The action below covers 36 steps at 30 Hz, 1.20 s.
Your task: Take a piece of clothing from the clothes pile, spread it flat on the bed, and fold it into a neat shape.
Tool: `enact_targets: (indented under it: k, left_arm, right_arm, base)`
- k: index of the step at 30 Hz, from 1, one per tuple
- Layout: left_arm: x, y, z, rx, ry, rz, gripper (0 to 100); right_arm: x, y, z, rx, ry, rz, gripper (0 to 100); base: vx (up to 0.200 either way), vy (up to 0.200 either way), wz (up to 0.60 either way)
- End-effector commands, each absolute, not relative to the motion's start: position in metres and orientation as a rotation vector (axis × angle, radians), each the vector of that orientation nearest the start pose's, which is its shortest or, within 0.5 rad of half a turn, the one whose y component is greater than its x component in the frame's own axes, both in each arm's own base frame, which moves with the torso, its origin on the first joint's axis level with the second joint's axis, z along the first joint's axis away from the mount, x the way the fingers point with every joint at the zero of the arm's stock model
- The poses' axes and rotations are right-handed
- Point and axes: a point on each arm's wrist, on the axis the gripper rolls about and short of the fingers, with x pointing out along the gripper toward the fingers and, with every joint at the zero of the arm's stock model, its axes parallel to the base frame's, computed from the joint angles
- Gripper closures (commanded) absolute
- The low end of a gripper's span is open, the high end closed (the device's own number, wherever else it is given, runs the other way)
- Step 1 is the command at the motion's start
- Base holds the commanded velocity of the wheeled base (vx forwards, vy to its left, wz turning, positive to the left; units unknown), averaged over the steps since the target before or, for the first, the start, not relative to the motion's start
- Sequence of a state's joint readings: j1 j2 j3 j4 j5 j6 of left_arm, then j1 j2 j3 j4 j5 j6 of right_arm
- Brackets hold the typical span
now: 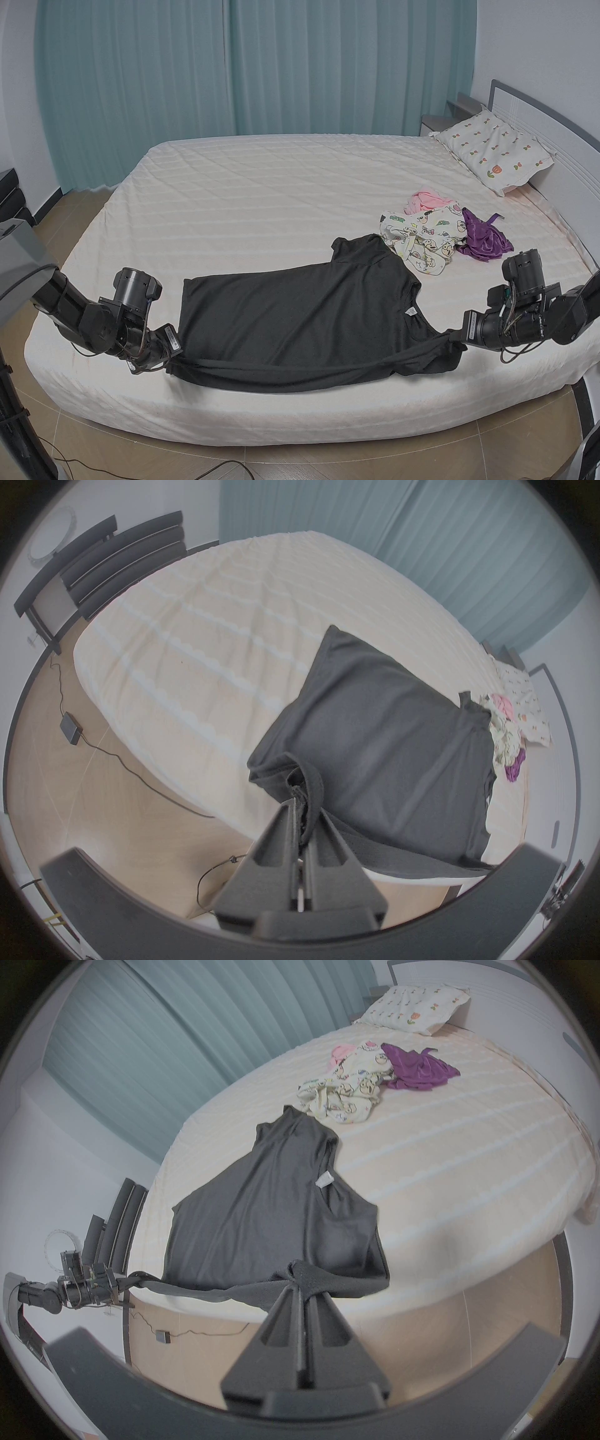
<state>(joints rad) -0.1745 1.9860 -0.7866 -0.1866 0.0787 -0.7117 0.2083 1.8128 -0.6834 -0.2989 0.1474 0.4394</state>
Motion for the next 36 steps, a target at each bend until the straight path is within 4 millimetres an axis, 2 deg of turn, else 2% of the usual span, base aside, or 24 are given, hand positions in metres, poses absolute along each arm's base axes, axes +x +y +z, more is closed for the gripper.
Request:
enact_targets:
  k: [1, 14, 23, 36]
  left_arm:
    - [0.321, -0.039, 0.054, -0.555, 0.944, 0.305, 100]
    - [0.342, -0.038, 0.041, -0.565, 0.947, 0.324, 100]
    - [0.372, -0.040, 0.027, -0.578, 0.928, 0.331, 100]
    - [0.412, -0.044, -0.004, -0.588, 0.907, 0.365, 100]
  right_arm:
    - [0.301, 0.061, 0.088, 0.394, 0.873, 0.130, 100]
    - [0.321, 0.064, 0.077, 0.402, 0.874, 0.129, 100]
    - [0.351, 0.070, 0.072, 0.433, 0.846, 0.118, 100]
    - [0.389, 0.077, 0.040, 0.490, 0.853, 0.079, 100]
  base:
    - [0.000, 0.000, 0.00]
    - [0.000, 0.000, 0.00]
    - [0.000, 0.000, 0.00]
    - [0.000, 0.000, 0.00]
